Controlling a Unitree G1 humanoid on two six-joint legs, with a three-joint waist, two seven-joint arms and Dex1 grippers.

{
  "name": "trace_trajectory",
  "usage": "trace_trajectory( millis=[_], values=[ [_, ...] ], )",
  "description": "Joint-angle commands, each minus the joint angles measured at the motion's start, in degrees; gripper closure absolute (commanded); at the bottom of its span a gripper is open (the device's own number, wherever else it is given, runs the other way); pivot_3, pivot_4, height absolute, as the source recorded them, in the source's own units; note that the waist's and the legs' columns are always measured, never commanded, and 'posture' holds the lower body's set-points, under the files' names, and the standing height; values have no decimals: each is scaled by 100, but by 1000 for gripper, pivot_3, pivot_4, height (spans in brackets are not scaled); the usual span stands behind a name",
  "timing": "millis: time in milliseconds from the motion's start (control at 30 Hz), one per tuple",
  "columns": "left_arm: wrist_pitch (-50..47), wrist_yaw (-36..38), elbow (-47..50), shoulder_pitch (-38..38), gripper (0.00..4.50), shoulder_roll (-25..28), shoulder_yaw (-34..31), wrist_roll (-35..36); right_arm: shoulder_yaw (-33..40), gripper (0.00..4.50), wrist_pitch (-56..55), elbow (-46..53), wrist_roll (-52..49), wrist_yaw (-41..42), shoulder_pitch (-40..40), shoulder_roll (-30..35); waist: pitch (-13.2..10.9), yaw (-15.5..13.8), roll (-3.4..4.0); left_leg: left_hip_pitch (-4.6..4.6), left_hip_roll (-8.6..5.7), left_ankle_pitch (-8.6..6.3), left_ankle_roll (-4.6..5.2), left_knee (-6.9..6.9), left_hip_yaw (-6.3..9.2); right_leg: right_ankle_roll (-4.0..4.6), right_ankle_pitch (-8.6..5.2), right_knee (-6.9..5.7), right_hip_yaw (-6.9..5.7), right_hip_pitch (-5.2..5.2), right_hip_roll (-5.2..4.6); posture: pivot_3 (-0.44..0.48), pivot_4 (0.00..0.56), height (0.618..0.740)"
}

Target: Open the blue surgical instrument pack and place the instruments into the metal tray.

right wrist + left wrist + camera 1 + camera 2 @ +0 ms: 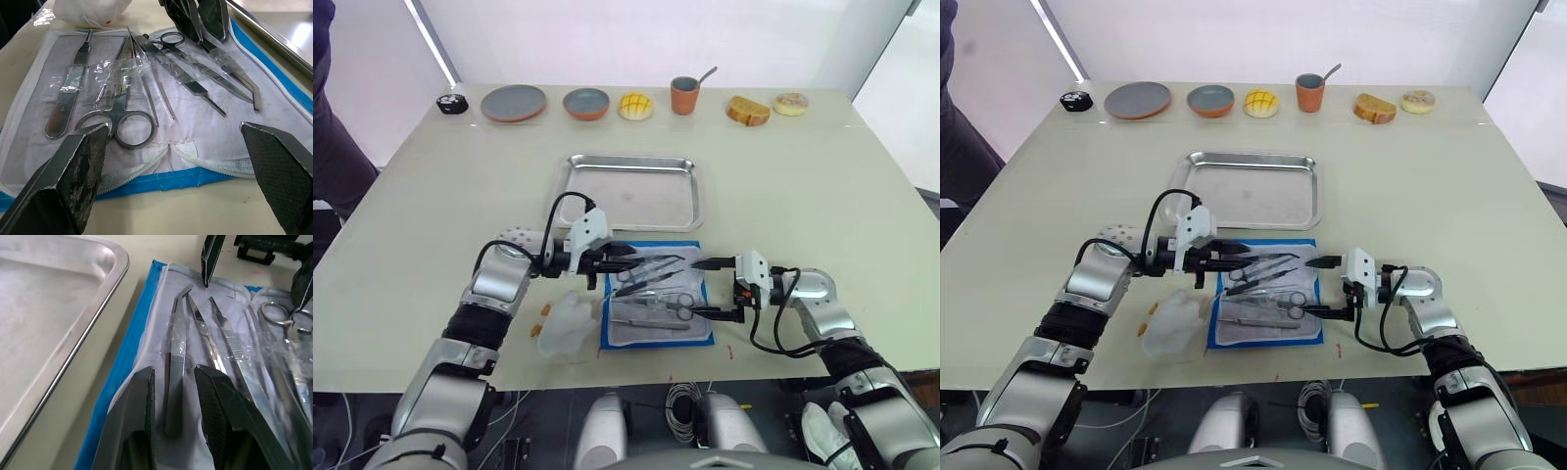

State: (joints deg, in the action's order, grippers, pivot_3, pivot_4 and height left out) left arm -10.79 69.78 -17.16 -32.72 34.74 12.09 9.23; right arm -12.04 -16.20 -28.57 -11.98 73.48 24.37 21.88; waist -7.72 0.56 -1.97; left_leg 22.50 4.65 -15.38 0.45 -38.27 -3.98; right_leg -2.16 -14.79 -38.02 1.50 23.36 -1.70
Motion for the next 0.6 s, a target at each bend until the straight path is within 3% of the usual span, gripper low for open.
trace_trajectory(
  millis=[33,233,333,400,600],
  values=[
    [86,-49,-91,-145,3129,-54,112,-184,-120,0,144,-235,232,-88,-113,4,0,-1,0,0,0,0,0,0,0,0,0,0,0,0,0,0,150,740],
    [145,-37,-318,-186,3129,-75,337,-529,-117,0,172,-218,232,-68,-114,38,0,1,0,0,0,0,0,0,0,0,0,0,0,0,0,0,150,740],
    [180,-19,-377,-209,3761,-93,359,-593,-120,0,188,-206,235,-70,-114,40,1,0,0,0,0,0,0,0,0,0,0,0,0,0,0,0,150,740],
    [178,0,-393,-228,4484,-113,342,-597,-126,0,199,-205,242,-76,-107,31,4,-1,2,0,0,0,0,0,0,0,0,0,0,0,0,0,150,740],
    [94,47,-309,-323,4484,-145,289,-543,-182,0,218,-253,314,-80,-58,21,6,-1,3,-1,0,0,0,-1,0,0,0,-2,0,-1,-1,0,150,740]
  ],
)
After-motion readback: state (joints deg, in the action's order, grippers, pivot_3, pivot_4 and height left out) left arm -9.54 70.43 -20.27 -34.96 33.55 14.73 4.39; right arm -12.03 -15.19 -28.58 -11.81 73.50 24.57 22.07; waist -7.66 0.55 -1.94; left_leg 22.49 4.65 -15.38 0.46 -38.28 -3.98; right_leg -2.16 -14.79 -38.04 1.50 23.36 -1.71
